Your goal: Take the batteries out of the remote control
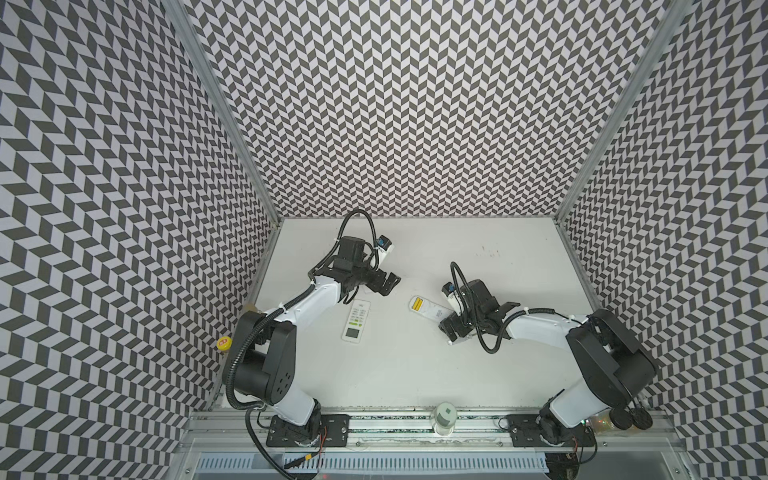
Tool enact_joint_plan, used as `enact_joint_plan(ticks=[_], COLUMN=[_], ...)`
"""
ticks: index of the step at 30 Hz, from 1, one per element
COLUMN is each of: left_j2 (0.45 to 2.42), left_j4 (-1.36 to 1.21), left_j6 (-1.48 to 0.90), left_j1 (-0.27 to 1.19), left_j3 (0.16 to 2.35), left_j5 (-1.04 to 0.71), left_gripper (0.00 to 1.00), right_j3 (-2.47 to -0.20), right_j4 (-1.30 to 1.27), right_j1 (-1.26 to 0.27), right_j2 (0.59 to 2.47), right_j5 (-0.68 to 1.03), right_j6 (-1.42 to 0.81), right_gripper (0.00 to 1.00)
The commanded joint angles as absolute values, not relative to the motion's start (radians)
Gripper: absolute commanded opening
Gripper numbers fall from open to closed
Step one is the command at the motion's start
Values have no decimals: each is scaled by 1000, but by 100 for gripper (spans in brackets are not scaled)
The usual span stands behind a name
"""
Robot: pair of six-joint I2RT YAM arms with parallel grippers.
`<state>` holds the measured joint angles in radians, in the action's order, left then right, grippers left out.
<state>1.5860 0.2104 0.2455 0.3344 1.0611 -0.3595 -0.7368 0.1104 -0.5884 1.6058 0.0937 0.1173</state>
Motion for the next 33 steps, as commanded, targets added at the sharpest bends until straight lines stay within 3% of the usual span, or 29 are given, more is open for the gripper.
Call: enact_joint_plan(ticks=[1, 16, 33], left_j2=[1576, 1541, 1493], left_j4=[215, 195, 180], left_j6=[268, 263, 244], left_j1=[337, 317, 273], left_j3=[1071, 1043, 1016], left_j5=[-343, -347, -374], left_gripper=[100, 100, 100], right_j3=[-761, -856, -1061], right_j4=[93, 86, 83], right_j1=[-595, -533, -505], right_j2=[1626, 1708, 1858], right_j5=[47, -87, 24], right_j6=[135, 69, 97], right_gripper=[100, 100, 96])
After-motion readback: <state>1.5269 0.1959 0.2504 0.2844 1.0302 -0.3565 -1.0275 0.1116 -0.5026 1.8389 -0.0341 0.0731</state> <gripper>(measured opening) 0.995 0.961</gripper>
